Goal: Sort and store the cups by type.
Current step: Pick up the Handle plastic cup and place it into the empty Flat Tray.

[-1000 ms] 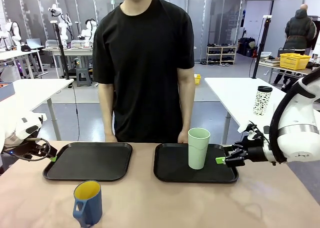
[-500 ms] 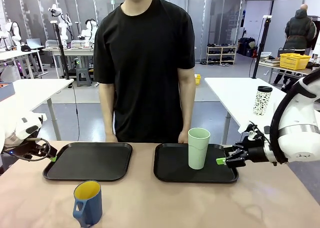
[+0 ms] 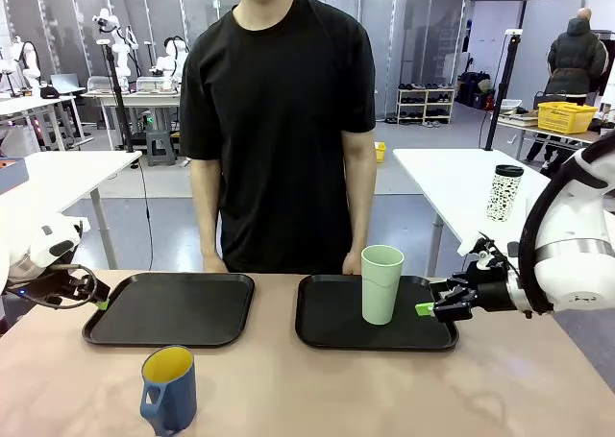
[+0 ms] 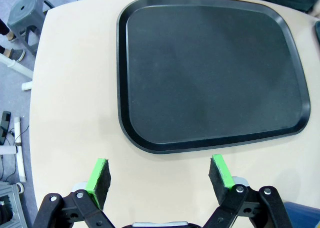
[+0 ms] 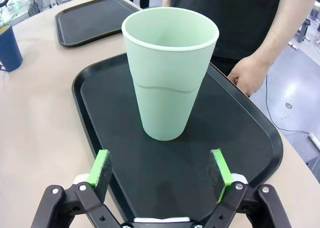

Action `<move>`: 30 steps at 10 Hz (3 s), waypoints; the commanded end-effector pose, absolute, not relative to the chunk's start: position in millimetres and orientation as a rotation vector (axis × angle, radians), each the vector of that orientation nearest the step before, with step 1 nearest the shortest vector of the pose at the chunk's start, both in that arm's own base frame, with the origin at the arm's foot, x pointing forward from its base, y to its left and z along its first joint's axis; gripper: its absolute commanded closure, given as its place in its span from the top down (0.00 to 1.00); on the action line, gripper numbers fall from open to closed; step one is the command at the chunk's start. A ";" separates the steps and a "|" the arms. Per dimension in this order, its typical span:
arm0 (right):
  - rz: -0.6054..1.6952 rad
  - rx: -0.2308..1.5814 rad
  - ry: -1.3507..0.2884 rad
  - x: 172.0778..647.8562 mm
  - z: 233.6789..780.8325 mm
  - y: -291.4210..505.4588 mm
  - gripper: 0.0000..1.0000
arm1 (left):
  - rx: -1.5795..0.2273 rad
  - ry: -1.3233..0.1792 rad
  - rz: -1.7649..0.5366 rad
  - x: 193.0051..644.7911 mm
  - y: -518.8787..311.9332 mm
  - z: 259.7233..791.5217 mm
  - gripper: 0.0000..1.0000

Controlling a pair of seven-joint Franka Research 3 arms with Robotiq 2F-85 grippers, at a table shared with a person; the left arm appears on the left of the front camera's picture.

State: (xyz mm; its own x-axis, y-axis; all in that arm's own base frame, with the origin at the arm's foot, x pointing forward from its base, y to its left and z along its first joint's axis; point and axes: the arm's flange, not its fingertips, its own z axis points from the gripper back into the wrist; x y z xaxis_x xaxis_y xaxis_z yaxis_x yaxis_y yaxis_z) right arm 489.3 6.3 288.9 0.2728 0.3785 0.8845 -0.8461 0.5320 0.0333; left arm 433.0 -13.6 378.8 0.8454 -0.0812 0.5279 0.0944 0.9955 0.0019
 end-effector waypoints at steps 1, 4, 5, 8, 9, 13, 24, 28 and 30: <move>0.883 0.579 -0.987 494.0 287.8 7.1 0.97 | -0.024 -0.558 -0.090 433.3 -12.5 379.2 1.00; 0.887 0.572 -0.973 489.8 289.2 6.2 0.97 | -0.024 -0.558 -0.090 433.3 -12.5 379.2 1.00; 0.986 0.440 -0.922 468.9 312.6 4.7 0.97 | -0.024 -0.558 -0.090 433.3 -12.5 379.2 1.00; 1.198 0.112 -0.584 430.1 369.2 -13.1 0.97 | -0.024 -0.558 -0.090 433.3 -12.5 379.2 1.00; 1.269 0.029 -0.466 421.8 387.6 -15.9 0.97 | -0.024 -0.558 -0.090 433.3 -12.5 379.2 1.00; 1.405 0.010 -0.224 392.8 410.4 -10.0 0.97 | -0.024 -0.558 -0.090 433.3 -12.5 379.2 1.00; 1.430 0.005 -0.245 385.5 410.7 -12.8 0.97 | -0.024 -0.558 -0.090 433.3 -12.5 379.2 1.00; 1.430 0.005 -0.245 385.5 410.7 -12.8 0.97 | -0.002 -0.577 -0.226 433.6 -8.9 380.8 1.00; 1.430 0.005 -0.245 385.5 410.7 -12.8 0.97 | 0.087 -0.604 -0.494 444.0 14.1 398.4 1.00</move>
State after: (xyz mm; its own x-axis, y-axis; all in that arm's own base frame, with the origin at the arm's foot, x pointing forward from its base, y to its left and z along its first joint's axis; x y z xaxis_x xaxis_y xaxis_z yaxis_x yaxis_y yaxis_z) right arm 386.2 -14.3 410.4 0.0937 0.9793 0.1797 -0.9831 0.1195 -0.1388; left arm 437.6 -7.6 388.3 0.7880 -0.3198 0.5260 0.2925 0.9464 0.1372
